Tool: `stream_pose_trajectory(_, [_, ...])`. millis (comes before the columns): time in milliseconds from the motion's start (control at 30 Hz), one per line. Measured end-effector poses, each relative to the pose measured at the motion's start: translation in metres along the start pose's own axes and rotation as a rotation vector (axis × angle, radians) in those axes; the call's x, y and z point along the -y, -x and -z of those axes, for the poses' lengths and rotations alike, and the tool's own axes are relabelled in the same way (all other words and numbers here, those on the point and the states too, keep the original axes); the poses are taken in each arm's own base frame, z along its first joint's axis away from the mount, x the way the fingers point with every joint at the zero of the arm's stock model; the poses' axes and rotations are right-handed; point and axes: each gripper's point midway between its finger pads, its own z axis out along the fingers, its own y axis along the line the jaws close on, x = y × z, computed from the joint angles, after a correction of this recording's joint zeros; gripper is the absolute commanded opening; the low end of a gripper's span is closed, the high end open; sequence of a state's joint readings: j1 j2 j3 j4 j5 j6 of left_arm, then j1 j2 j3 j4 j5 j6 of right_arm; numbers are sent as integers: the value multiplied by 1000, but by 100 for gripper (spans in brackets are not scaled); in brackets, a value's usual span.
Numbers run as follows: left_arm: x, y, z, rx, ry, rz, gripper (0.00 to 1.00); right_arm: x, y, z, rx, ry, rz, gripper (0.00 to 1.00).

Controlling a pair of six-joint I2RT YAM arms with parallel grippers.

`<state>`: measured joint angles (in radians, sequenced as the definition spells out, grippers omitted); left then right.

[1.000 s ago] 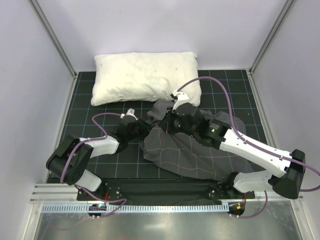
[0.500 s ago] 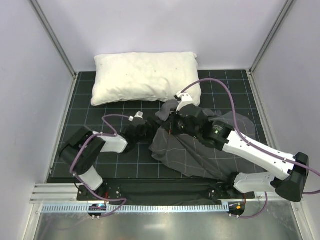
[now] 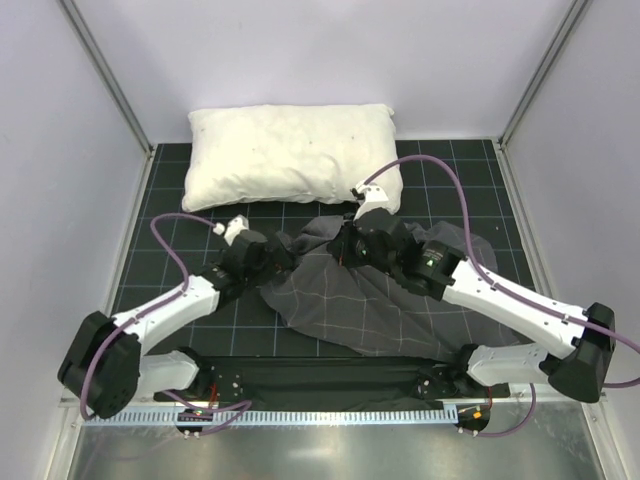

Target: Put the pillow into the pillowcase

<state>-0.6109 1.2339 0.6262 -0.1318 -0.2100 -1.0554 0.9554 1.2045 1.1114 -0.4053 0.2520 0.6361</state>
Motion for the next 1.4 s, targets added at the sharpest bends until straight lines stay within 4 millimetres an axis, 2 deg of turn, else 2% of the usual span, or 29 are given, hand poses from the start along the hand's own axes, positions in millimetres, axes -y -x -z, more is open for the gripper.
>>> stream_pose_trajectory(67, [-17,11,5,19,45,0,100,1,-3,-4,-8,-7,3,4])
stream_pose_trajectory(167, [-39,38,20,83,90,18,100,2,-7,-11,-20,-16,7,4])
stream_pose_trajectory(300, [-55,69,46,176,112,30,100,6,-22,-31,-62,-41,18,4])
stream_pose_trajectory(367, [-60,75,53,195,118,26,100,7,-32,-42,-86,-54,26,5])
stream_pose_trajectory(533, [-75,73,58,171,166,2,100,13,-73,-73,-191,-104,71,11])
stream_pose_trajectory(600, [-77,69,56,150,169,-13,100,14,-90,-86,-232,-123,88,17])
stream_pose_trajectory(700, [-79,61,49,102,178,-36,100,12,-108,-104,-275,-137,96,36])
stream_pose_trajectory(800, [-83,51,40,47,196,-47,100,7,-111,-111,-281,-126,95,53])
stream_pose_trajectory(967, [-81,39,30,-12,177,-42,100,-6,-93,-102,-237,-84,87,65])
stream_pose_trajectory(1000, [-79,39,29,-12,163,-40,100,-8,-87,-97,-223,-77,86,70])
stream_pose_trajectory(1100, [-71,37,27,-20,124,-34,100,-16,-59,-74,-151,-49,78,78])
stream_pose_trajectory(1200, [-64,36,25,-23,97,-38,100,-18,-22,-38,-48,-21,51,83])
stream_pose_trajectory(1300, [-58,36,19,-28,88,-41,100,0,10,1,52,-18,4,85])
stream_pose_trajectory(1400, [-49,42,7,-31,83,-28,100,52,31,29,144,-89,-65,94])
